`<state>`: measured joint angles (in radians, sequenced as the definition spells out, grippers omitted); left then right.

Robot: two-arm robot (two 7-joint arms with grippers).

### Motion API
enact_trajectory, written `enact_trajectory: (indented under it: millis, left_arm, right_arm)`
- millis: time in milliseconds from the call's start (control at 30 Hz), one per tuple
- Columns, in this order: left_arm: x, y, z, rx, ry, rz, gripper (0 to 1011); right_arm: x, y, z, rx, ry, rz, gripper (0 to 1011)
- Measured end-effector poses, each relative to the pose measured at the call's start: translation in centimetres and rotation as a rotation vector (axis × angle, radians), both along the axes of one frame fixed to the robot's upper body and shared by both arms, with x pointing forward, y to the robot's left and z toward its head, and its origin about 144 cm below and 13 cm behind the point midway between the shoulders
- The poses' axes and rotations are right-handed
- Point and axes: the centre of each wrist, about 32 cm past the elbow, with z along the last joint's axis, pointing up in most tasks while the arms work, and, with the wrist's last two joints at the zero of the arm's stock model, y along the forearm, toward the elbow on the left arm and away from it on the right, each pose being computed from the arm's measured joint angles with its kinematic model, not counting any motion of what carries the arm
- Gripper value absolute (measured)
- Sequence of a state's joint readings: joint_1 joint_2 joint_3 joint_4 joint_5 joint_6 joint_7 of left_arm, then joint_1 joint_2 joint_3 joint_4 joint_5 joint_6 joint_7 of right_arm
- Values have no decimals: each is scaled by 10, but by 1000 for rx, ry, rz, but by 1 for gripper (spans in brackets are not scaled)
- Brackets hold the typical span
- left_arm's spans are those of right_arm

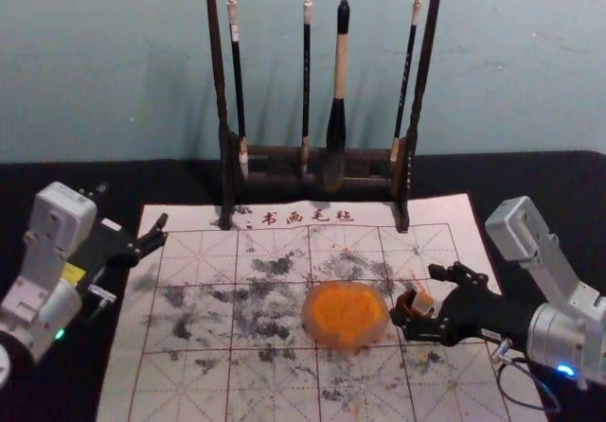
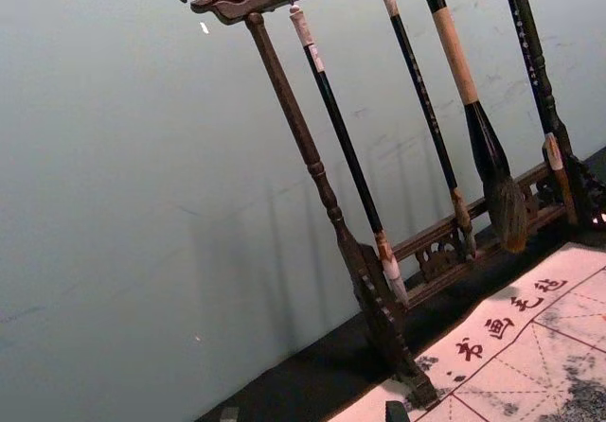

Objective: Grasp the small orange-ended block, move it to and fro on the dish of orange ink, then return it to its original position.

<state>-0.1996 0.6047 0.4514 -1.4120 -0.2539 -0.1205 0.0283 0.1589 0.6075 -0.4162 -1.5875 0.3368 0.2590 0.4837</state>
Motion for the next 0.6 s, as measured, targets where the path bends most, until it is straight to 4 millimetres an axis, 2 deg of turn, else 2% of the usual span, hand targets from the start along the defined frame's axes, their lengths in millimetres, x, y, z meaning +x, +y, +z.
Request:
enact_trajectory:
  millis: [167, 200, 400, 600]
  left_arm:
    - [0, 0, 0, 0, 0, 0, 1001]
    - [0, 0, 0, 0, 0, 0, 1001]
    - [0, 0, 0, 0, 0, 0, 1001]
    - [0, 0, 0, 0, 0, 0, 1001]
  right_arm:
    - [-5, 1, 0, 32, -76, -20, 1002]
    - [-10, 3, -1, 68, -153, -61, 1002]
    - [-20, 9, -7, 123, -305, -224, 1002]
    - [-30, 14, -28, 106, -372, -411, 1002]
